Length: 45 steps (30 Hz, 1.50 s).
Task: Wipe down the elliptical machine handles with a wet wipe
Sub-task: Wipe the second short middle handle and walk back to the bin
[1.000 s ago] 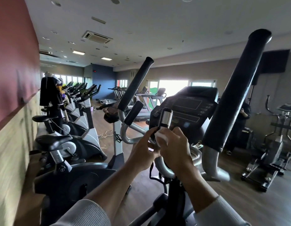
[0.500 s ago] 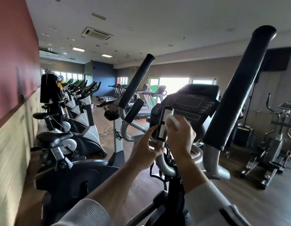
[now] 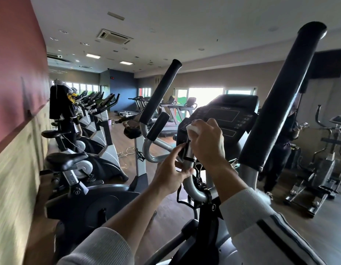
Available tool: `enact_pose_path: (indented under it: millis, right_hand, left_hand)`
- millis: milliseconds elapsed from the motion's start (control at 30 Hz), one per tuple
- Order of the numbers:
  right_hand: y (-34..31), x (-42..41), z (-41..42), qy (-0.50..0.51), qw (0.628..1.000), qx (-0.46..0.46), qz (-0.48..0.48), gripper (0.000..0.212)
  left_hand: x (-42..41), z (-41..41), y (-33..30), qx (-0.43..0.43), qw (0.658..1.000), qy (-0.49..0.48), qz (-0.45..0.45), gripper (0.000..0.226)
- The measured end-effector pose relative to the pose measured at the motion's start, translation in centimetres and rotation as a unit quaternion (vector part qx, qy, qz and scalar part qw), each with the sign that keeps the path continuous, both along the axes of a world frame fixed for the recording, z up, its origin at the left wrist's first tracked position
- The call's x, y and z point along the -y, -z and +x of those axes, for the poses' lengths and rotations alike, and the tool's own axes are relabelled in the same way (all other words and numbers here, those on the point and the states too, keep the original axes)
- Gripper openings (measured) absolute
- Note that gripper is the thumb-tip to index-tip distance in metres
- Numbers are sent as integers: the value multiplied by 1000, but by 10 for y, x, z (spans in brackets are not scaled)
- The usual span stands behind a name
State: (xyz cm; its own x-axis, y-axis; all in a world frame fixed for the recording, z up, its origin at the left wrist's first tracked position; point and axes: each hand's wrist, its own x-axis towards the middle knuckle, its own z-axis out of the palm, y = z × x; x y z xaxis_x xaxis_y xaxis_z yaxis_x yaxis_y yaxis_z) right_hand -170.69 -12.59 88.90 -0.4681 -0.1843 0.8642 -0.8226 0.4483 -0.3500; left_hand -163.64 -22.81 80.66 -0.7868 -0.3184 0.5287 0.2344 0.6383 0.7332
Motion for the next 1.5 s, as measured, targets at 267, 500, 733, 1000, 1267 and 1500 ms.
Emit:
enact_pose_path:
  millis: [267, 500, 733, 1000, 1267, 1500]
  right_hand:
    - [50, -20, 25, -60, 997, 35, 33, 13]
    - [-14, -1, -10, -10, 998, 26, -52, 8]
    - [6, -8, 0, -23, 999, 38, -31, 12]
    - [57, -22, 27, -79, 995, 59, 17, 18]
    - [23, -14, 3, -48, 983, 120, -134, 13]
    - [3, -8, -4, -10, 962, 194, -190, 14]
  left_hand:
    - [-1, -1, 0, -9, 1000, -9, -4, 81]
    - [-1, -1, 2, -7, 1000, -4, -10, 78]
    - [0, -2, 3, -1, 1000, -12, 1, 76]
    - [-4, 1, -1, 1, 1000, -29, -5, 78]
    - [-7, 4, -1, -13, 999, -29, 11, 72]
    - [-8, 7, -2, -14, 1000, -26, -2, 72]
